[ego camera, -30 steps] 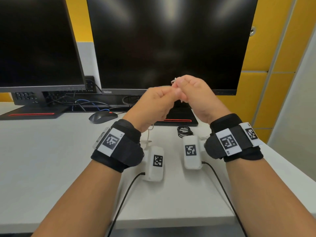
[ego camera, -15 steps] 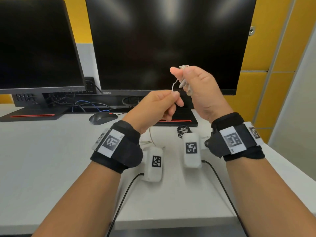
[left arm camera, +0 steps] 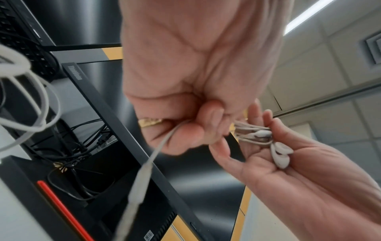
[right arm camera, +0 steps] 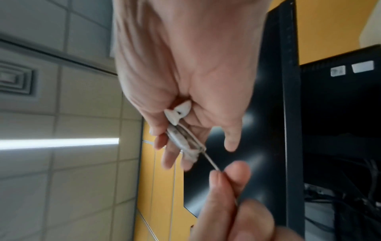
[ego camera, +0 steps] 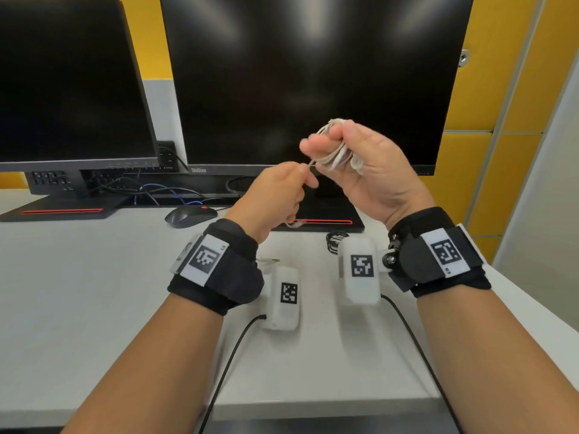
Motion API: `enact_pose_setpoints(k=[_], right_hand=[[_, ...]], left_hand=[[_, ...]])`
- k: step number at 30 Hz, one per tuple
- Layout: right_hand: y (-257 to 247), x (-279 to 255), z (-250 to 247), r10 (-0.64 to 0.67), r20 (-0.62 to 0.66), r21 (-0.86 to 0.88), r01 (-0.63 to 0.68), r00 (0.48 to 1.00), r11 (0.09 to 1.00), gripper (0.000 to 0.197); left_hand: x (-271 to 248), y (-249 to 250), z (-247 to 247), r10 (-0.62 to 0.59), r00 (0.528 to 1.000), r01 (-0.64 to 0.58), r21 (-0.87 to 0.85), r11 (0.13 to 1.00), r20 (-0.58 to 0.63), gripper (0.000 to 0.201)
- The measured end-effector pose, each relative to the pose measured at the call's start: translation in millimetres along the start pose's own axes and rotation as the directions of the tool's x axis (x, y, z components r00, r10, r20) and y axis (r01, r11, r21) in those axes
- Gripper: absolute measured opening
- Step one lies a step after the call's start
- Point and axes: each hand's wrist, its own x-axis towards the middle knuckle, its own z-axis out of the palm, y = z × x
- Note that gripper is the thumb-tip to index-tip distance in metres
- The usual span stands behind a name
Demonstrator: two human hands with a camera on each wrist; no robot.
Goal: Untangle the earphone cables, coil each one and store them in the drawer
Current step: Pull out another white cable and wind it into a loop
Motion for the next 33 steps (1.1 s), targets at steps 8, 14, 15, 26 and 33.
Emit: enact_pose_setpoints(k=[8,14,15,26,33], right_hand=[[16,5,-6,-0.038,-0.116,-0.682,-0.052,0.992,0.73,0.033],[2,-4,7,0.37,0.108,-0.356,-0.312,0.923,0.881,0.042],[3,-5,9,0.381,0.141,-0.325,-0.321,0.914,0.889,0.038],[14,0,11,0.234,-0.048,-0.432,-0.231,0.971,0.872,0.012],[18,2,2,0.11,-0.064,-0.701,-0.123,0.992,0.702,0.015]], left_hand=[[-8,6,4,0.232,0.969,-0.244,0.17,0.955,0.09,0.029],[1,0,1,0.342,0.925,-0.329,0.104,0.939,-0.166,0.027],[1,0,2,0.326,0.932,-0.317,0.078,0.945,-0.159,0.026],[5,-3,5,0.259,0.902,-0.234,0.115,0.965,-0.346,0.021],[8,-6,1,0.177,0.93,-0.171,0.047,0.984,-0.322,0.025]])
